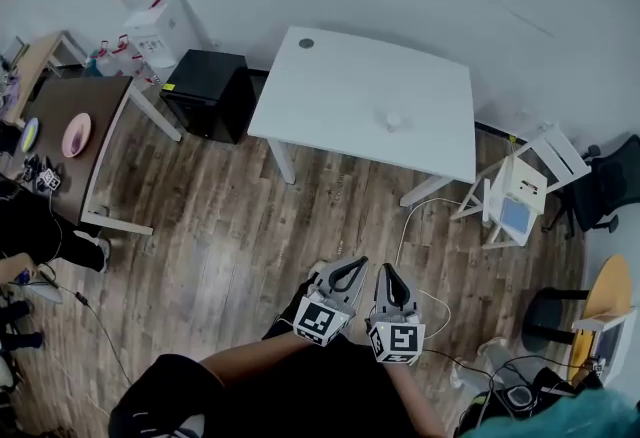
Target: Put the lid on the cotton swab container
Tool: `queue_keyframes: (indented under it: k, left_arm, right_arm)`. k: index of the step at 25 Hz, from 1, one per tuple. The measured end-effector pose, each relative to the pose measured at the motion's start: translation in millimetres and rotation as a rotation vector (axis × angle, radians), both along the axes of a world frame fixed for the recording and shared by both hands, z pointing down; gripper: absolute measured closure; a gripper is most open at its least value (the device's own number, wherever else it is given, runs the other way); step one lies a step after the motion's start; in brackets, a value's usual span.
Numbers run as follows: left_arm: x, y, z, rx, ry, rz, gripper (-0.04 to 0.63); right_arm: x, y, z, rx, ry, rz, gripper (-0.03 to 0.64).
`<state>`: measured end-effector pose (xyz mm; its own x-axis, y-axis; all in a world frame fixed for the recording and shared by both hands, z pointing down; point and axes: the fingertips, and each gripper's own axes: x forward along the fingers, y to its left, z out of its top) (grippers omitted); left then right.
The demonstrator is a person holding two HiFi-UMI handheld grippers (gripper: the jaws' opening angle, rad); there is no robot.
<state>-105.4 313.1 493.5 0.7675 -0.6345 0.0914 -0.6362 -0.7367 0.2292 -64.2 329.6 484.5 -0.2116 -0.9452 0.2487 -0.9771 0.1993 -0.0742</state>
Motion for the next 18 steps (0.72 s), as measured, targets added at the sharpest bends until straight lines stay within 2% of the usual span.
queue_keyframes:
  k: [4,9,18]
  left_arm:
    - [-14.0,-53.9,-1.7,-0.006,0.007,0.0,0.583]
    - [-23.3,-99.7,-3.0,-0.003,0.026,0.018,0.583]
    - [-14.3,-155.3,-14.8,0.031,0.028,0.048,0.583]
  right_arm:
    - [-5.6,-52.1,-3.2,-0.003,0.025,0.004,0.583]
    - [3.5,-95.9,-8.2,-0.003,0.039,0.058,0.583]
    - [20.3,-131.4,-9.0,-0.006,0.064,0.111,0.583]
